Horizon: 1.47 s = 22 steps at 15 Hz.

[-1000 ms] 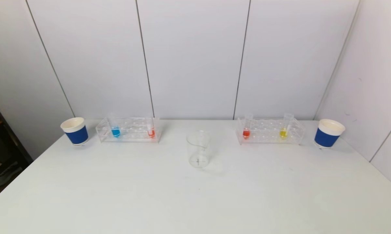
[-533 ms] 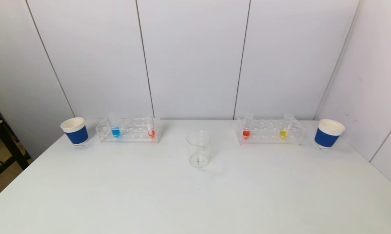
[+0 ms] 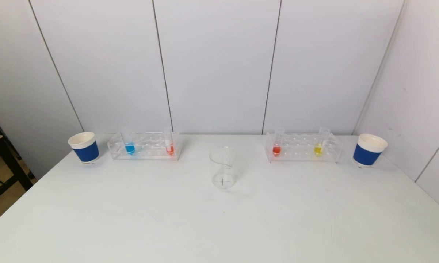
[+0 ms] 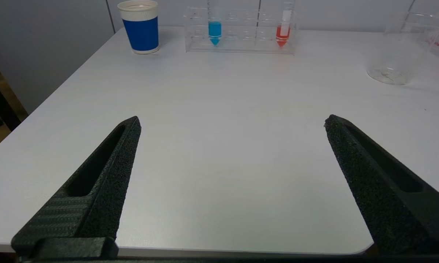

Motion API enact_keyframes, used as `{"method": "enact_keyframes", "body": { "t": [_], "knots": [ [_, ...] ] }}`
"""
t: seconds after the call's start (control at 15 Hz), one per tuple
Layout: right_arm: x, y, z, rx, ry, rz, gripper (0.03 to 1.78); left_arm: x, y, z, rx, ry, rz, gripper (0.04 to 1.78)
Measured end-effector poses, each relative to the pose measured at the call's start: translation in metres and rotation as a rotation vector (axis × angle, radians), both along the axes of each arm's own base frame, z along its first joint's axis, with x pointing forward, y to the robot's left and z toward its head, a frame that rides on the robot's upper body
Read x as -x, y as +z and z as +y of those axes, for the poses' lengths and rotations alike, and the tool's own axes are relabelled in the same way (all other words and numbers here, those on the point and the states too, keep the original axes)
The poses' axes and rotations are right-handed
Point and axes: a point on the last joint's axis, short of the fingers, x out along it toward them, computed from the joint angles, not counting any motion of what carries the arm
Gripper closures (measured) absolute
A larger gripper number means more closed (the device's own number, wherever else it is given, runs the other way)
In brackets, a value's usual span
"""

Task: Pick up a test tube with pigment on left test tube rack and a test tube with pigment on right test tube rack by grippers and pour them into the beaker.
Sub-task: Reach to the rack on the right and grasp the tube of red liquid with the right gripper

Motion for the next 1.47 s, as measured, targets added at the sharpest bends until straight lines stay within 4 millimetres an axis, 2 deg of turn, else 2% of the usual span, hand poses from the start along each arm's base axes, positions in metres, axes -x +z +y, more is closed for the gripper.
{"method": "enact_keyframes", "body": {
  "t": [0.33,0.67,1.0,1.47],
  "knots": [
    [-0.042,0.0,0.001,-0.001,0.057,0.033,0.04,0.0,0.0,0.0,0.0,0.001,0.0,0.06],
    [-0.087,-0.012,0.003,0.0,0.097,0.088,0.04,0.0,0.0,0.0,0.0,0.001,0.0,0.06],
    [-0.136,-0.032,0.007,0.004,0.113,0.107,0.04,0.0,0.0,0.0,0.0,0.0,0.0,0.06],
    [-0.189,-0.073,0.019,0.004,0.146,0.129,0.04,0.0,0.0,0.0,0.0,0.001,0.0,0.06]
  ]
}}
